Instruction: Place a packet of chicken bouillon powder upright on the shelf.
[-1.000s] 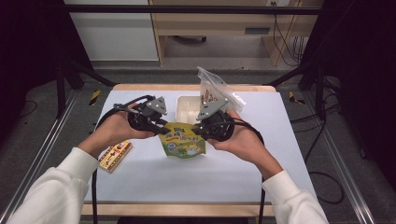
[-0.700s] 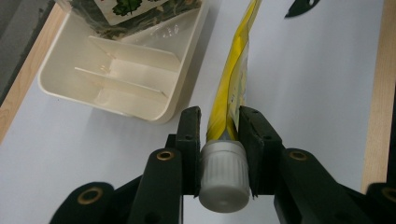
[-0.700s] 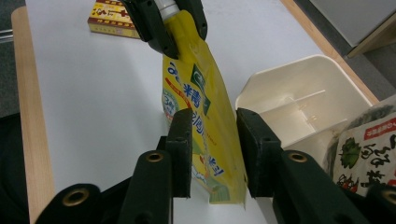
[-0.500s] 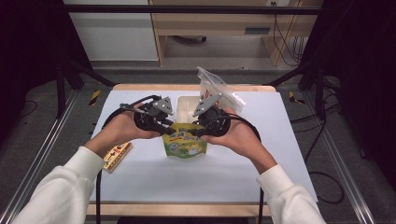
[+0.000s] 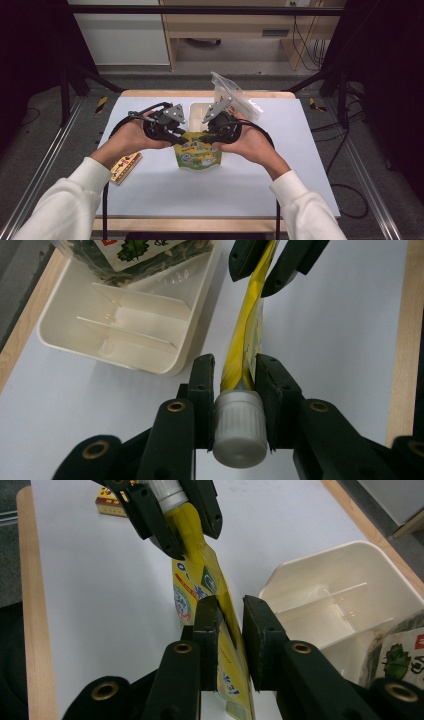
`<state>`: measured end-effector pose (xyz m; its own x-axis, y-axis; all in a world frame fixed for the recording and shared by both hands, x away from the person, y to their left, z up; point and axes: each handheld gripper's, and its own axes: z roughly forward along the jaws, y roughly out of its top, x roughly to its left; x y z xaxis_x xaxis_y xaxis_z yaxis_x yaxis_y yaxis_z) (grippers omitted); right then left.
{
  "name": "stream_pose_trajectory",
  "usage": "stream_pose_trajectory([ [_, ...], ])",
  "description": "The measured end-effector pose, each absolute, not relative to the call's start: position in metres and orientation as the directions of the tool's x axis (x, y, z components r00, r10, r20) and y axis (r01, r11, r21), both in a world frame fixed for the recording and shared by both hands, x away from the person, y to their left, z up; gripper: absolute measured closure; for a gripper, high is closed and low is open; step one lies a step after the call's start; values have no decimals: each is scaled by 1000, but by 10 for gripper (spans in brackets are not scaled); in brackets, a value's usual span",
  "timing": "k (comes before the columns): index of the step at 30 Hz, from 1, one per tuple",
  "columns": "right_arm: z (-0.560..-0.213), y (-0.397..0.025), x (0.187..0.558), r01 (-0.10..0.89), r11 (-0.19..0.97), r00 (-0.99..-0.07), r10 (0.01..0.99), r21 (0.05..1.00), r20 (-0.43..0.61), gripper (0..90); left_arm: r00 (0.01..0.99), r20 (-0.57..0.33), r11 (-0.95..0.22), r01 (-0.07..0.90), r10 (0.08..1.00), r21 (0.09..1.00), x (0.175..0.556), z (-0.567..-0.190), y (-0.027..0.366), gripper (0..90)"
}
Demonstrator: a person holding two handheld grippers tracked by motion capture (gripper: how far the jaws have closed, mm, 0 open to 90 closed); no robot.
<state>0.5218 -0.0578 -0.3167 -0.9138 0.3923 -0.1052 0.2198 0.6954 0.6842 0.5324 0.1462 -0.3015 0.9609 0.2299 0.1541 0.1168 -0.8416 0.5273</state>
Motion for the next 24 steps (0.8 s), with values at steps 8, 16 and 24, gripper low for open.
stream_pose_trajectory([
  [8, -317, -57, 523, 246, 693, -919, 390, 677, -65, 866, 957, 154, -828, 124, 244, 546, 534, -303, 147, 689],
  [16, -317, -57, 522, 263, 690, -921, 388, 674, -38, 895, 956, 156, -828, 125, 248, 547, 534, -303, 147, 679],
  [24, -316, -57, 518, 272, 689, -924, 381, 672, -16, 898, 955, 158, -824, 127, 253, 553, 535, -303, 147, 640],
])
